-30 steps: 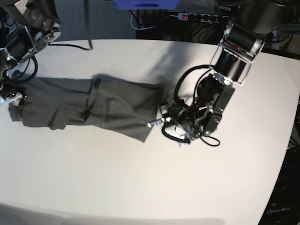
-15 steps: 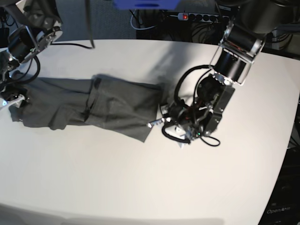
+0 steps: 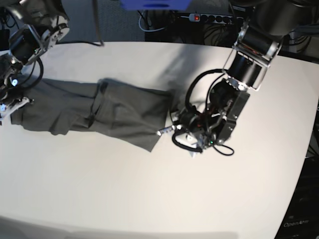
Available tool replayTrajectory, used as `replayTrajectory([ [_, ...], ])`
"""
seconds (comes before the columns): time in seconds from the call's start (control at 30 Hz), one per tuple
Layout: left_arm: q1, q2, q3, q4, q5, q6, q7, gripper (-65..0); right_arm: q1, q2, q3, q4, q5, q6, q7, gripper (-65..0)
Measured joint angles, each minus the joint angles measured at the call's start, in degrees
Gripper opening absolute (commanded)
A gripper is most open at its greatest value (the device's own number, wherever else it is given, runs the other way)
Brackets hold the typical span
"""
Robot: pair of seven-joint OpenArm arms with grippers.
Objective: Fold the T-shirt properly
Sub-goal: 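Release the strip end with the right gripper and lift it, then grasp the strip end with the right gripper and fold it toward the left gripper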
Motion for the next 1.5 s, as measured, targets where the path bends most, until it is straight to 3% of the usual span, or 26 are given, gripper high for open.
replayTrajectory([
  [0.2,0.02,0.02,0.0,-0.02,-0.11,0.0,-0.02,-62.3,-2.21,-3.28,-1.75,13.97,0.24,0.02,-3.1,-64.3],
  [0.43,0.39,0.0,-0.07,0.17,-0.02,-0.02,-0.2,-62.3,-3.61,-5.64,-3.17,20.44,0.07,-0.02,-8.13,-64.3],
  [0.73,1.01,0.0,-0.22,0.5,0.0,-0.24,-0.68,-62.3,-10.38,-12.41,-6.86,32.98,0.07,-0.22,-8.98,-64.3],
  [1.5,0.98,-0.02,0.02,0.5,-0.02,-0.39,-0.83,-62.3,-16.04,-13.0,-19.85,37.81,2.49,-0.2,-9.2,-64.3],
])
